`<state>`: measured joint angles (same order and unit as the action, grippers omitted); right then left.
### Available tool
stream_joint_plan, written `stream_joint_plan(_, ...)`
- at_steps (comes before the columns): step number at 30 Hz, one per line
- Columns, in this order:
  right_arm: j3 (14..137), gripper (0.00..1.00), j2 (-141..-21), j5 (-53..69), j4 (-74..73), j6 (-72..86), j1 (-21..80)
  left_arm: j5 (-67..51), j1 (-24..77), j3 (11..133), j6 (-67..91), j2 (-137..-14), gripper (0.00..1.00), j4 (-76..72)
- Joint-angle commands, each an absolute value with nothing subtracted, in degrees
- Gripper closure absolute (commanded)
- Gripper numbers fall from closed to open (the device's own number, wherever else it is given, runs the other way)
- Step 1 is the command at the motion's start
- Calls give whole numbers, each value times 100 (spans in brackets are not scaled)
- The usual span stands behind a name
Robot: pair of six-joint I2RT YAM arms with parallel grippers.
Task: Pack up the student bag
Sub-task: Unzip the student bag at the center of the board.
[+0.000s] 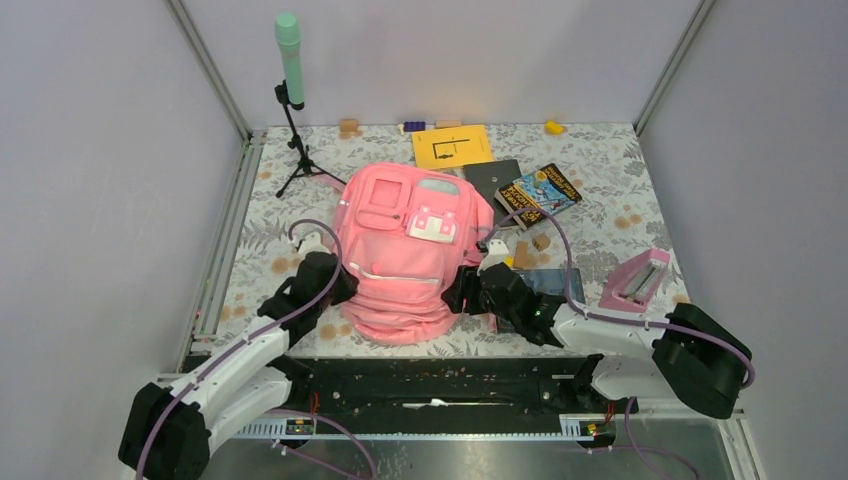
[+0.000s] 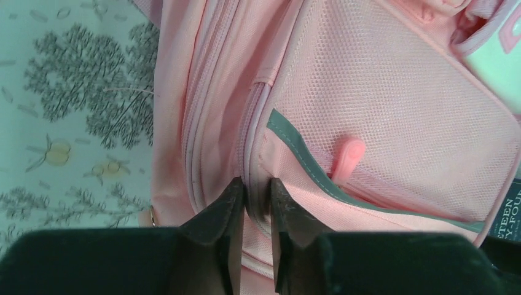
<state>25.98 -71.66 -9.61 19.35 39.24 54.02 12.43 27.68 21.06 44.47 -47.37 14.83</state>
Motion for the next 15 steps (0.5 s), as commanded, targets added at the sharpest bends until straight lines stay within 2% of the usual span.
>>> stream_joint_plan(1, 2710, 39, -6876, -1361, 1798, 3709, 5491, 622, 2561, 2500, 3504, -5138, 86, 246)
stream_joint_plan(5, 2763, 39, -6800, -1465, 1629, 3564, 5502, 554, 2434, 2984, 2916, -5621, 86, 184)
stream_joint_plan(7, 2816, 38, -6758, -1497, 1501, 3455, 5502, 633, 2417, 3159, 2717, -5784, 83, 277)
stream_joint_plan(8, 2835, 37, -6732, -1506, 1469, 3408, 5502, 659, 2417, 3235, 2628, -5816, 73, 361)
stream_joint_plan(10, 2801, 35, -6661, -1584, 1459, 3245, 5502, 667, 2417, 3374, 2483, -5768, 39, 609)
stream_joint_plan(11, 2775, 34, -6596, -1624, 1459, 3193, 5502, 648, 2429, 3417, 2419, -5686, 27, 699)
stream_joint_plan(15, 2644, 27, -6249, -1799, 1416, 3025, 5450, 1367, 3033, 3548, 2279, -5125, 14, 1212)
